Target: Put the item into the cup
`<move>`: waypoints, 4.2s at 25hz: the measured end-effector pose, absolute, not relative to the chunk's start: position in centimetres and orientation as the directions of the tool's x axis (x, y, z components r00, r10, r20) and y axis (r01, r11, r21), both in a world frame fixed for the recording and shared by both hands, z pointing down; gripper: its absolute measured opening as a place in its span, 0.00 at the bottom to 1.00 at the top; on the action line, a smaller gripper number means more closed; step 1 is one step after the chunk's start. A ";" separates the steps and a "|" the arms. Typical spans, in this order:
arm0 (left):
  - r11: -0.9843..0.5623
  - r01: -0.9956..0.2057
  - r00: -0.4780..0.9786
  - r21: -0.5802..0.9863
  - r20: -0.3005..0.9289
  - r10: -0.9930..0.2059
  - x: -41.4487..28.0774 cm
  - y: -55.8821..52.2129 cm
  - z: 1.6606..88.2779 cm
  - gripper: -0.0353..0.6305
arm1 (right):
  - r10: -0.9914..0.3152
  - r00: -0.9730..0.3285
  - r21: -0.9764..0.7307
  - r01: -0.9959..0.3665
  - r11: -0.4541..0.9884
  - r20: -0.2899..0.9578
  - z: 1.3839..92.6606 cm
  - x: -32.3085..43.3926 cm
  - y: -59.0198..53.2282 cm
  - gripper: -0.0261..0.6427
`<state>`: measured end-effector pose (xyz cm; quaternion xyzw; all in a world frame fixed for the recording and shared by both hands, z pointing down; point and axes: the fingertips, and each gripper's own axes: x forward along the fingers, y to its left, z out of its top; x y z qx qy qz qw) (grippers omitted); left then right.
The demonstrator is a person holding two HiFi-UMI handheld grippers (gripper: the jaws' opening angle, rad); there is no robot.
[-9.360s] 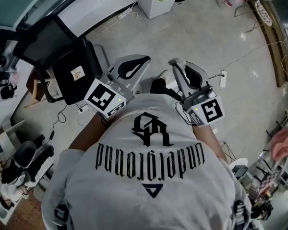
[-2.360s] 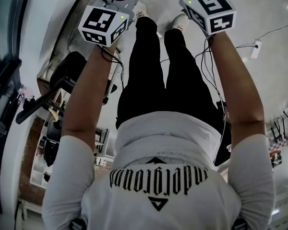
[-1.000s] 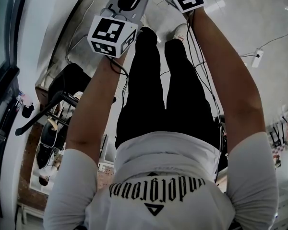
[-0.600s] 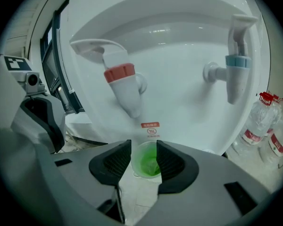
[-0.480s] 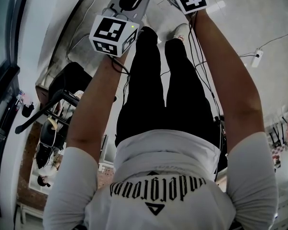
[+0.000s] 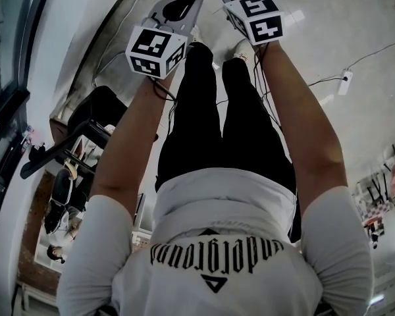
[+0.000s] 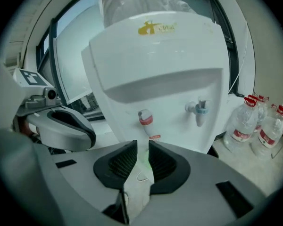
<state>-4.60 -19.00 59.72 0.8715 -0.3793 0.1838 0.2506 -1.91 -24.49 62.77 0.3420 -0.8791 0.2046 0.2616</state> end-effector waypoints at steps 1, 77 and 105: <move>-0.591 -0.750 0.648 0.296 0.505 -0.569 -4.5 -18.8 59.0 0.08 | -0.500 -0.631 -0.180 -0.709 0.682 0.593 61.8 -1.8 -24.0 0.15; -0.651 -0.751 0.660 0.113 0.094 -0.745 -0.5 -4.7 9.7 0.07 | -0.557 -0.802 0.021 -0.567 0.824 0.215 11.1 14.8 -6.4 0.06; -0.666 -0.733 0.679 0.141 0.093 -0.728 -12.0 7.6 8.7 0.07 | -0.562 -0.802 0.004 -0.573 0.819 0.204 9.8 3.8 5.1 0.06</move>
